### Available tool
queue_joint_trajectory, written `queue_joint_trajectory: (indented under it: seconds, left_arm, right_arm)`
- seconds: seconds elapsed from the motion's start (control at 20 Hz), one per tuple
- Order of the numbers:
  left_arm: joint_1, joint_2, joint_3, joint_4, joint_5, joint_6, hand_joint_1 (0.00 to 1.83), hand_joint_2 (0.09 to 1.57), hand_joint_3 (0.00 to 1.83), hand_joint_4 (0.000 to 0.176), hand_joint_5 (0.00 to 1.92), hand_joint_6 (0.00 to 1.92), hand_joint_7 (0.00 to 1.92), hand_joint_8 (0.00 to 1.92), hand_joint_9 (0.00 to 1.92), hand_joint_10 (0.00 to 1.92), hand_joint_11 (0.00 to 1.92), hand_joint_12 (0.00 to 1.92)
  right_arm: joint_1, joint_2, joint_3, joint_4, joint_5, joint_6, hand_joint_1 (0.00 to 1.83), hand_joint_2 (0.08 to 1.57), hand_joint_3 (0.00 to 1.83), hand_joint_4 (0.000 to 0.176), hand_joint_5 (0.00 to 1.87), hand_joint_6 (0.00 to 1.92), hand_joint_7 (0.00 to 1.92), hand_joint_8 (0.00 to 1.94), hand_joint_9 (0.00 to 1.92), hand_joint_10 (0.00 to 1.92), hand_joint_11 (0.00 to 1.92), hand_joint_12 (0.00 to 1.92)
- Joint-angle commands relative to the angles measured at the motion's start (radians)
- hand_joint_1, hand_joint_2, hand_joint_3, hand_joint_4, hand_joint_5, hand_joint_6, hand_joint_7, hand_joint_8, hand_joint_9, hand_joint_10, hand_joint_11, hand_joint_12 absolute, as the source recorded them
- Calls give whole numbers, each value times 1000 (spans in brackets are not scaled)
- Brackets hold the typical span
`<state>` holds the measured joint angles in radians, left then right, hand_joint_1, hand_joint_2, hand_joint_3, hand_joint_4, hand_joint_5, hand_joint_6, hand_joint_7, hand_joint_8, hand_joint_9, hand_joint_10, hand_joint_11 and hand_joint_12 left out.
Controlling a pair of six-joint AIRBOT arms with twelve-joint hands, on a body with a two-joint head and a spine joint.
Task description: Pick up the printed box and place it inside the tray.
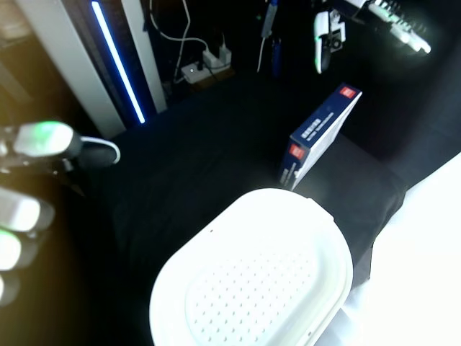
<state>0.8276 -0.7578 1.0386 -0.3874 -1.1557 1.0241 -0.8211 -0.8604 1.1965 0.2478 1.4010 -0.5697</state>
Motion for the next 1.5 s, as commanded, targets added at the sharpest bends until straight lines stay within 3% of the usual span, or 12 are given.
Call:
queue_joint_trajectory:
  seconds: [0.0, 0.5, 0.65, 0.8, 1.0, 1.05, 1.2, 1.25, 1.3, 1.35, 1.4, 1.45]
  left_arm:
    - [-17, 3, 11, 1, -122, -4, 348, 742, 120, 136, 0, 0, 0, 0, 0, 0, 0, 0]
    - [-130, -101, 127, 77, 108, -62, 222, 844, 72, 109, 0, 0, 0, 0, 0, 0, 0, 0]
    - [-185, -157, 199, 120, 243, -110, 389, 744, 12, 165, 0, 0, 21, 7, 5, 1, 0, 0]
    - [-217, -187, 238, 144, 345, -110, 376, 674, 0, 175, 0, 0, 52, 14, 49, 17, 16, 7]
    - [-224, -203, 263, 150, 415, -110, 489, 697, 0, 144, 0, 0, 42, 4, 21, 1, 0, 0]
    - [-225, -207, 269, 150, 426, -110, 572, 708, 0, 117, 0, 0, 54, 7, 33, 6, 0, 0]
    - [-225, -222, 284, 151, 448, -110, 1075, 864, 10, 0, 303, 26, 522, 31, 621, 70, 170, 980]
    - [-225, -228, 287, 154, 449, -110, 1154, 919, 8, 0, 458, 36, 731, 42, 771, 81, 183, 1160]
    - [-225, -235, 288, 156, 440, -110, 1314, 1031, 20, 0, 691, 57, 978, 730, 936, 231, 315, 1519]
    - [-225, -240, 285, 155, 418, -112, 1340, 1094, 0, 0, 850, 35, 964, 1010, 882, 1018, 576, 1748]
    - [-225, -243, 283, 154, 404, -113, 1256, 1128, 0, 0, 942, 800, 992, 1187, 1032, 1171, 912, 1589]
    - [-225, -246, 283, 154, 397, -119, 1256, 1128, 0, 0, 942, 800, 992, 1187, 1032, 1171, 912, 1589]
  right_arm:
    - [8, 3, 7, 21, 116, 5, 652, 519, 391, 176, 0, 0, 0, 0, 0, 0, 1, 0]
    - [8, -13, 11, 22, 116, 5, 639, 553, 418, 176, 0, 0, 0, 0, 0, 0, 0, 0]
    - [8, -15, 11, 22, 116, 5, 654, 564, 420, 176, 0, 0, 0, 0, 0, 0, 0, 0]
    - [8, -18, 11, 21, 116, 5, 652, 636, 374, 176, 0, 0, 0, 0, 0, 0, 0, 0]
    - [8, -23, 11, 21, 116, 6, 678, 706, 304, 176, 0, 0, 0, 0, 0, 0, 0, 0]
    - [8, -23, 11, 21, 116, 6, 668, 709, 302, 176, 0, 0, 0, 0, 0, 0, 0, 0]
    - [8, -25, 11, 21, 116, 6, 670, 798, 171, 176, 0, 0, 0, 0, 0, 0, 0, 0]
    - [8, -26, 11, 21, 116, 6, 665, 793, 149, 176, 0, 0, 0, 0, 0, 0, 0, 0]
    - [8, -26, 11, 21, 116, 6, 679, 752, 123, 176, 0, 0, 0, 0, 0, 0, 0, 0]
    - [8, -26, 11, 21, 116, 6, 686, 736, 111, 176, 0, 0, 0, 0, 0, 0, 0, 0]
    - [8, -27, 11, 21, 117, 6, 669, 781, 122, 176, 0, 0, 0, 0, 0, 0, 0, 0]
    - [8, -28, 11, 21, 117, 7, 669, 781, 122, 176, 0, 0, 0, 0, 0, 0, 0, 0]
